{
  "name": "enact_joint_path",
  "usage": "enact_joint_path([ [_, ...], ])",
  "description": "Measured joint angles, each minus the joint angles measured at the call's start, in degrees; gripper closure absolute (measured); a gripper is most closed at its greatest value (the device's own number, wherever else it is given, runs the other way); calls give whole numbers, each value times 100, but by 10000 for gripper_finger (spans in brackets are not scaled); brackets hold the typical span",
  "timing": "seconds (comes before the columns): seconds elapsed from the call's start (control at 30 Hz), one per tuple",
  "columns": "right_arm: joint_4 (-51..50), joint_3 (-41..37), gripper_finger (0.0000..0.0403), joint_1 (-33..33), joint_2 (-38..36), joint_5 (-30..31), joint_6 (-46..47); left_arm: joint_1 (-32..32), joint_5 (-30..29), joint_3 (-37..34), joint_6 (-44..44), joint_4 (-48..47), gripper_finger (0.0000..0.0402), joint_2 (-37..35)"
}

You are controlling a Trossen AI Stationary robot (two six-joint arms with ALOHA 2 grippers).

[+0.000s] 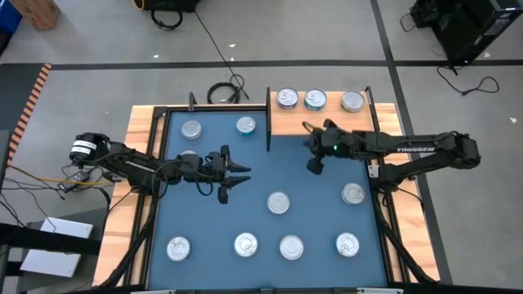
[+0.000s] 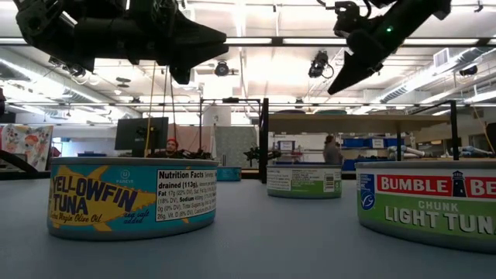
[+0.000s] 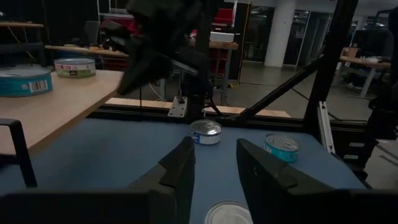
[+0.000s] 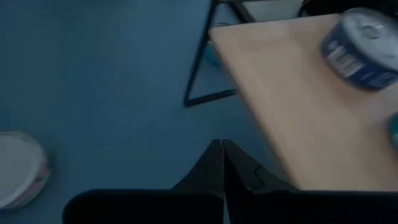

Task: Stack canned seafood by type on shelf
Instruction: Stack the top left blue tuna can on top of the blue tuna can on the shelf

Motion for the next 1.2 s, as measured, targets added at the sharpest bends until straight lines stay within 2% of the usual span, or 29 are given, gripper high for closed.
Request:
enact_joint_path([
  [0.27,735,-347,398,1102,0,547,458,0,0,0,157,-109,352,0],
  [0.43,1348,-688,395,1479,-2,631,809,0,0,0,287,-176,394,0],
  [0.73,2493,-1313,369,1599,0,70,1553,0,0,0,428,-314,398,0],
  [0.93,2975,-1444,369,1727,0,-176,1317,-101,139,0,578,-657,399,0],
  [1.07,2987,-1465,388,1897,0,-12,1058,-333,113,102,689,-1374,397,-49],
  [1.2,3050,-1465,397,2016,26,159,892,-606,-262,389,717,-2401,397,-70],
])
